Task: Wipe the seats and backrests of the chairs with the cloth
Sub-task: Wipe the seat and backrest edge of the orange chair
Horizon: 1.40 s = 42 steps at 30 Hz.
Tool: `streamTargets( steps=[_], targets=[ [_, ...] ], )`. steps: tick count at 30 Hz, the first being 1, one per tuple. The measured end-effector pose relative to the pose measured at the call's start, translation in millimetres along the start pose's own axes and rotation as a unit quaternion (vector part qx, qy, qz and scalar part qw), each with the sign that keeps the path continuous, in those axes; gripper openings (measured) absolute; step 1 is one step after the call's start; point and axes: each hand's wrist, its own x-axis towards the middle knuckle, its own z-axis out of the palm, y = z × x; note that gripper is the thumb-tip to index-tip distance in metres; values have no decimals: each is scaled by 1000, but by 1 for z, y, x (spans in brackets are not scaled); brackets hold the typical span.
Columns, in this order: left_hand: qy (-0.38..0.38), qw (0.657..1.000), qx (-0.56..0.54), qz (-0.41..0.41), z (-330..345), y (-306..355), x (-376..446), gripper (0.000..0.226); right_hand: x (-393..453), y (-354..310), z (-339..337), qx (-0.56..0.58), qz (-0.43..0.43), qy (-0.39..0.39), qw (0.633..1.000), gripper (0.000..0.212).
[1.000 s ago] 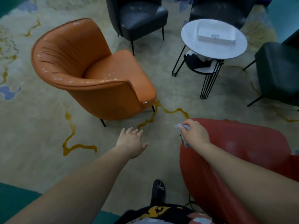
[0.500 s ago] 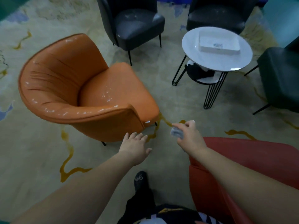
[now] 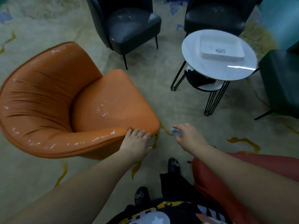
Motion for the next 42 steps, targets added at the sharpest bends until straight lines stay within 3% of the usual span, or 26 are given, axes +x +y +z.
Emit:
streamTargets(
  steps=[12, 18, 24, 32, 37, 42],
  targets=[
    [-41, 994, -18, -97, -63, 7, 139, 65, 173, 60, -81, -18, -51, -45, 998, 40],
    [-51, 988, -50, -139, -79, 1, 165, 64, 233, 66, -96, -40, -82, -85, 992, 38],
    [-84, 967, -105, -218, -77, -46, 161, 65, 286, 29, -84, -31, -133, -91, 987, 34],
    [-65, 933, -153, -318, -69, -131, 188, 69, 365, -44, -80, -88, -213, -114, 967, 37],
    [-86, 915, -214, -332, -73, -165, 198, 76, 411, -98, -76, -84, -250, -123, 957, 38],
    [-105, 870, -277, -394, -54, -185, 183, 79, 448, -153, -49, -115, -308, -179, 928, 38]
  ],
)
